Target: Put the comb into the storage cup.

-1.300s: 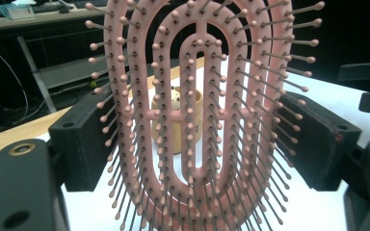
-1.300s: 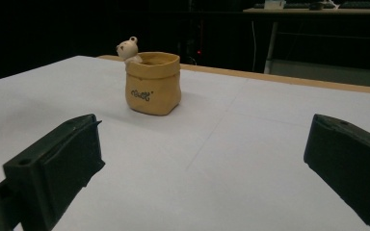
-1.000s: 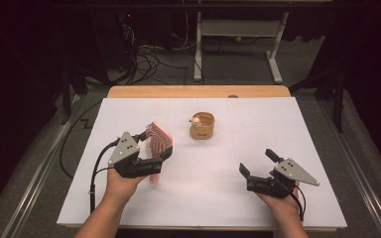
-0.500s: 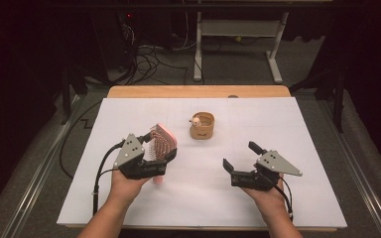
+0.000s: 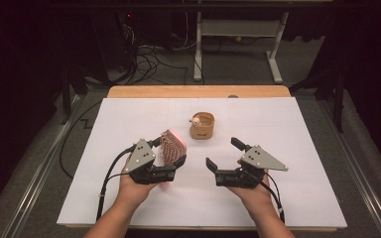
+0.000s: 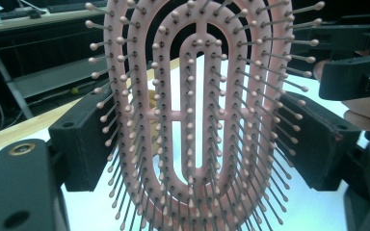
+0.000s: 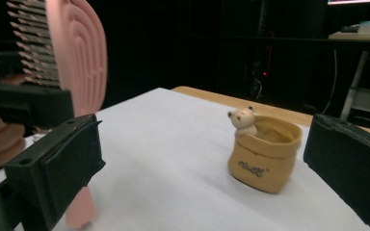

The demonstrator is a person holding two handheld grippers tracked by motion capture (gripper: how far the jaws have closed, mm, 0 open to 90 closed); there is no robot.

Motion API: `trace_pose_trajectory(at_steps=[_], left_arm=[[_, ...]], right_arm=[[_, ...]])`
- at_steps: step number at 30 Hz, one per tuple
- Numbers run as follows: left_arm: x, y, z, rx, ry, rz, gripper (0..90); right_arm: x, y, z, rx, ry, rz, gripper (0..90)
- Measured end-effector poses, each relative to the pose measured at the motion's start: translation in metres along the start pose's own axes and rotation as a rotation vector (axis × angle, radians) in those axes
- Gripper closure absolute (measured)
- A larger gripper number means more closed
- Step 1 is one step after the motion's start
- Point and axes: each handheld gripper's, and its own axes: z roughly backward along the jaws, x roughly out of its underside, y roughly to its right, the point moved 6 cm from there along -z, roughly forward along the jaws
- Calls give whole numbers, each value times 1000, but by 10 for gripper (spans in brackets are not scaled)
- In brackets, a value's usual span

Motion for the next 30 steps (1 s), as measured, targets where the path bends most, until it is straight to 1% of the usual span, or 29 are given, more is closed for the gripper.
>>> trace_pose_trajectory(at_steps=[3, 8, 11, 16, 19, 23, 24, 30], left_arm=[[-1, 4, -1, 6, 8, -1, 199], [0, 10, -5, 6, -8, -21, 199], [0, 13, -7, 8, -9, -23, 199], [0, 17, -8, 4, -23, -26, 199], [0, 18, -9, 3, -21, -18, 199], [-1, 20, -9, 0, -24, -27, 199], [-1, 21, -9, 6, -23, -21, 199], [-1, 23, -9, 4, -20, -25, 199]], right_arm=[[-7, -7, -2, -23, 10, -3, 9], [-21, -19, -5, -58, 26, -6, 11], [-30, -27, -6, -75, 35, 1, 13], [-38, -38, -10, -101, 41, 7, 19], [-40, -44, -15, -118, 35, 8, 30], [-39, -52, -24, -136, 19, 7, 61], [-39, -53, -26, -141, 16, 9, 71], [-37, -60, -35, -159, -7, 7, 167]])
